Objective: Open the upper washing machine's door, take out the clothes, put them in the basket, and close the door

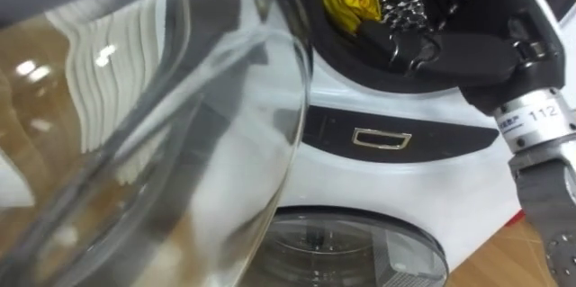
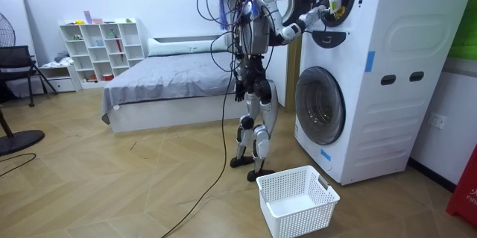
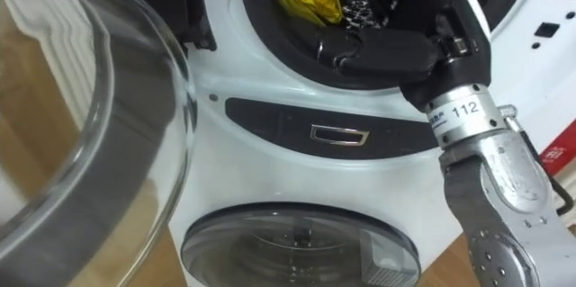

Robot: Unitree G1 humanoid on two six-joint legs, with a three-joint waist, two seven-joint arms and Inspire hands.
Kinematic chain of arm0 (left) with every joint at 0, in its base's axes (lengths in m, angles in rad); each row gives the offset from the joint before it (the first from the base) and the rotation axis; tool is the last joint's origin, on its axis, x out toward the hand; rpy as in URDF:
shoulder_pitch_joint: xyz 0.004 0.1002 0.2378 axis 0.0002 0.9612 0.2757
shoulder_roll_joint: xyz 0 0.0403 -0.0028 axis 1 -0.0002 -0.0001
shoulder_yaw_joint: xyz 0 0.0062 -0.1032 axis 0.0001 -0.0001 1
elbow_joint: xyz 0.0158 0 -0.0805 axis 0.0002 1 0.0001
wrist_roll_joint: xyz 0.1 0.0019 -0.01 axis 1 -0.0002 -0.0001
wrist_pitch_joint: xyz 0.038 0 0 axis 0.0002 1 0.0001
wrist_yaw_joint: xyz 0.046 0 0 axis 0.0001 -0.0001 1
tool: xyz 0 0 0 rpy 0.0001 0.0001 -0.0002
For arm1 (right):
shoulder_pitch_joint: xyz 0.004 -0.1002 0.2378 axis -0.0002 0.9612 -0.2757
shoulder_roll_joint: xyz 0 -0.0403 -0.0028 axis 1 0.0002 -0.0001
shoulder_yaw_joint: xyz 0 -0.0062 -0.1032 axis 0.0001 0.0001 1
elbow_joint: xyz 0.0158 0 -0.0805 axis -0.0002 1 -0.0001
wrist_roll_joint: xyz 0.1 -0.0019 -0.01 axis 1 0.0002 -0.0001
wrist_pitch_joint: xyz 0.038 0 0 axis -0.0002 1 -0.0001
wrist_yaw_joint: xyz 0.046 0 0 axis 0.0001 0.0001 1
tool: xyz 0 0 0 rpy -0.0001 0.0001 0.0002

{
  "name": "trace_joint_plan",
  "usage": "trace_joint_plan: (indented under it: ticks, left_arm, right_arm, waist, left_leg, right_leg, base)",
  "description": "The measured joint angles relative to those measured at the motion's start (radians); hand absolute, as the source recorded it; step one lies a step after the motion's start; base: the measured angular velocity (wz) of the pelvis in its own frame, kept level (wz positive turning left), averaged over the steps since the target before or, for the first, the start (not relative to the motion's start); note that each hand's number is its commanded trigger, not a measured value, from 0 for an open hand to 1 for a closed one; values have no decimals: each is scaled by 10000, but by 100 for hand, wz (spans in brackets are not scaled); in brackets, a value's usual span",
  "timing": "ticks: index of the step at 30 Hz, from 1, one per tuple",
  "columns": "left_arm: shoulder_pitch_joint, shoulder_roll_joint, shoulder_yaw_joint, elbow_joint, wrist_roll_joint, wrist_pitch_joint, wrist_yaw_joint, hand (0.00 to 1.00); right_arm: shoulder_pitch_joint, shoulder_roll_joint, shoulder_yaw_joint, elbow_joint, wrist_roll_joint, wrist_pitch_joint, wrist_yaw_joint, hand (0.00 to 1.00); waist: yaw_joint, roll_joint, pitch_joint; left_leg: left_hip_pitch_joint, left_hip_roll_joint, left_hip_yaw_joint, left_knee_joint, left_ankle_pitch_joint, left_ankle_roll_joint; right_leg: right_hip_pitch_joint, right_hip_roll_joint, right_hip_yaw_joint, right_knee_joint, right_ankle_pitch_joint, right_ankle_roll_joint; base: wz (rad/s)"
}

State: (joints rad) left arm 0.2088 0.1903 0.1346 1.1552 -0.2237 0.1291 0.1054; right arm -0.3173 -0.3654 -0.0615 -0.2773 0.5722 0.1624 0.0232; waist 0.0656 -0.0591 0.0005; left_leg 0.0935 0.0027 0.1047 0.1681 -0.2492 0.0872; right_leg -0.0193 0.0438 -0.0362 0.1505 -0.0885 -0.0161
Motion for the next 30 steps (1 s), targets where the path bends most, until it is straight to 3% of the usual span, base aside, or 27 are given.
trace_joint_plan:
  ticks: [6, 9, 14, 21, 26, 30]
  left_arm:
    - [-84, -2, 12, -319, 15, 282, -95, 0]
    - [-67, -3, 23, -373, 22, 418, -101, 0]
    - [6, 29, 12, -748, 23, 567, -94, 0]
    - [23, 56, 9, -793, 21, 774, -99, 0]
    - [10, 149, 7, -808, 30, 945, -136, 0]
    - [-1, 257, 12, -857, 233, 1027, -257, 0]
  right_arm:
    - [-457, -69, 15, 1561, -764, 204, 171, 0]
    - [-922, -96, 9, 2396, -745, 224, 309, 0]
    - [-1579, -507, 212, 3701, -718, 270, 443, 0]
    - [-2766, -652, 388, 5076, -322, 446, 433, 0]
    - [-3859, -851, 404, 6611, 598, 570, 275, 0]
    - [-4182, -948, 413, 7361, 670, 570, 214, 0]
  waist:
    - [-3, -169, -95]
    - [2, -211, -64]
    - [47, -484, -7]
    - [230, -440, 20]
    - [243, -474, -7]
    - [444, -449, -12]
  left_leg:
    - [-41, 1, -205, 18, -7, -58]
    - [51, 10, -303, 32, -1, -66]
    - [29, -10, -531, 104, -3, -67]
    - [-31, -20, -557, 167, 0, -80]
    - [-146, 2, -810, 202, 12, -100]
    - [-143, 12, -873, 225, 17, -103]
  right_leg:
    - [27, -18, -289, 9, 20, -32]
    - [160, -19, -417, -1, 19, -32]
    - [244, -67, -688, 17, 21, -33]
    - [205, -79, -807, 32, 27, -43]
    - [200, -95, -1133, 15, 27, -44]
    - [230, -96, -1196, -3, 22, -51]
  base:
    - [9]
    - [10]
    - [12]
    - [1]
    - [14]
    - [6]
